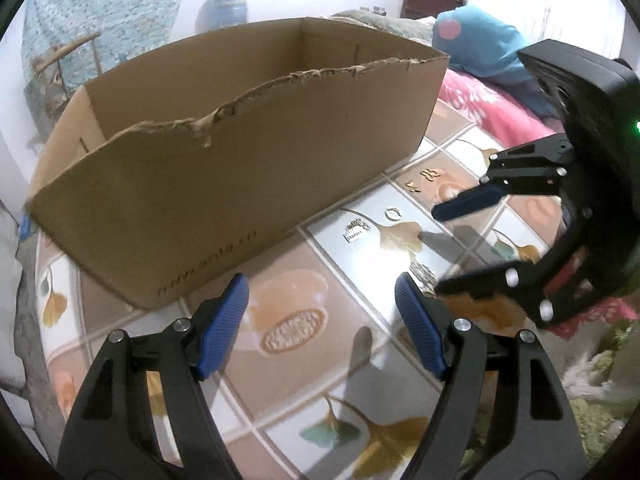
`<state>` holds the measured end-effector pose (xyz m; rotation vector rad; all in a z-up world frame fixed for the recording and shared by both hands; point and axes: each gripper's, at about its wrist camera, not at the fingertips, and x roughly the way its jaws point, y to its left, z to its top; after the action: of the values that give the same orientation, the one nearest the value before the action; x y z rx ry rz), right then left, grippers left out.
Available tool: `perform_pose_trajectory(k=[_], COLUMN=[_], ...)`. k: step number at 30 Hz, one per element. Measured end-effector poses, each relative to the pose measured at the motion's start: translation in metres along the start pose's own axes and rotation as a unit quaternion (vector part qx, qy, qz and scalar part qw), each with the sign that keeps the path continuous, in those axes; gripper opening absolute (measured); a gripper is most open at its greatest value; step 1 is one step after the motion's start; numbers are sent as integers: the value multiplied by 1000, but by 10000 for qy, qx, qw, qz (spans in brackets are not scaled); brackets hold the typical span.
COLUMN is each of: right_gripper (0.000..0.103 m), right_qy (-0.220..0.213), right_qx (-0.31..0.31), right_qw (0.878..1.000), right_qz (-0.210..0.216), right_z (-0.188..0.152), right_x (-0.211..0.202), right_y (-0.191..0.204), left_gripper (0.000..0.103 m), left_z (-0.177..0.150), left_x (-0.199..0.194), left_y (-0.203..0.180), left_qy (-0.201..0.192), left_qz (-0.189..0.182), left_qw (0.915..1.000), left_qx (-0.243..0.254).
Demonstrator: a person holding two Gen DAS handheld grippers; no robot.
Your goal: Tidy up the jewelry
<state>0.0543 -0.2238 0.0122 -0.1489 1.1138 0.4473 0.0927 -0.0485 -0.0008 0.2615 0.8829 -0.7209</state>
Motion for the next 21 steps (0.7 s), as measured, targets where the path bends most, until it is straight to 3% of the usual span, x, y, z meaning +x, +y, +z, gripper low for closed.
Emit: perform_pose_trajectory(k=[8, 15, 18, 21], right_gripper=[57, 57, 57, 57], right_qy=[-482, -706, -709, -727], right_qx=[1019, 1575, 1719, 1815], right_qw=[9936, 9849, 9824, 9805], right_qz=[108, 135, 170, 212], right_z=[-8, -20, -17, -19], right_x=[-34, -42, -27, -24], right_y=[-29, -35, -37, -37], left_gripper=[69, 43, 32, 28], left_z=[-6, -5, -5, -6], left_x=[-3, 16, 27, 30], left_y=[-34, -64, -69, -72], left_qy=[5, 252, 346, 362], left_qz=[-465, -270, -211, -111], left_qw=[9987, 9971, 9966, 9959], left_qx=[213, 658, 724, 822])
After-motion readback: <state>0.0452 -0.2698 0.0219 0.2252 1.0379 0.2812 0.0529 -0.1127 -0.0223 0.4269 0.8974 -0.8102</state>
